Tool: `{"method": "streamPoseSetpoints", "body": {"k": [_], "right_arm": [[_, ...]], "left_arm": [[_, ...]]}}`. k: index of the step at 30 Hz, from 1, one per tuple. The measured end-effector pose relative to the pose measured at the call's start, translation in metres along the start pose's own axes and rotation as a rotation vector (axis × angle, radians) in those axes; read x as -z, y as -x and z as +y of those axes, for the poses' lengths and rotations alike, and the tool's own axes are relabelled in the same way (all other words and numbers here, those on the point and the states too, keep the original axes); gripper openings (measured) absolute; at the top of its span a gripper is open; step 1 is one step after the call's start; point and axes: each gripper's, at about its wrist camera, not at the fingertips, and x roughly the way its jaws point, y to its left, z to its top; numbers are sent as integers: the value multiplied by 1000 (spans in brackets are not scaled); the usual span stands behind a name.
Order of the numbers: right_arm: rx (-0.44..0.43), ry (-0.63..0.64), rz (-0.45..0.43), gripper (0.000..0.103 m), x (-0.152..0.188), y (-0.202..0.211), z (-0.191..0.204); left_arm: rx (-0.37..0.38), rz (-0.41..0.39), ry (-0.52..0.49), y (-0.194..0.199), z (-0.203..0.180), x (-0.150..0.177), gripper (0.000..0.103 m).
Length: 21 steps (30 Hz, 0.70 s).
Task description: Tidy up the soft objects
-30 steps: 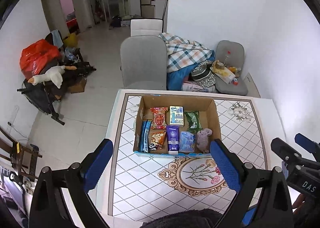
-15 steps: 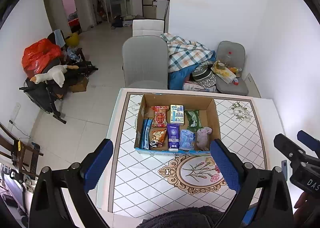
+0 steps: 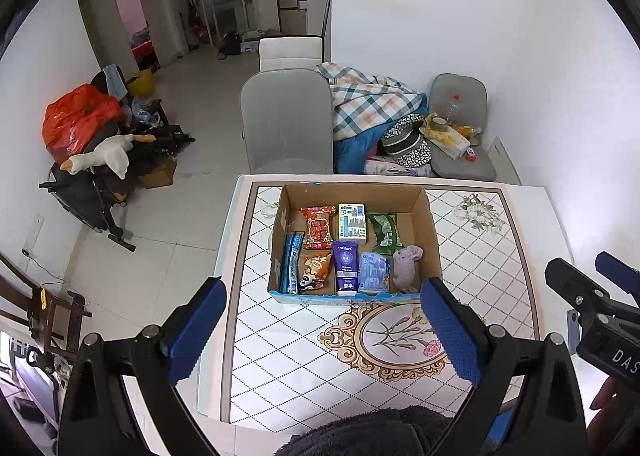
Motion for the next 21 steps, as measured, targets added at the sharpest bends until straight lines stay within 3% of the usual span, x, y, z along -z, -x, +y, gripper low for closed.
{"method": "streamPoseSetpoints", "body": {"k": [21], "right_arm": [[47,-2,3,97,3,-6,-4]], "left_arm": [[3,8,-5,1,-5,1,100]]}}
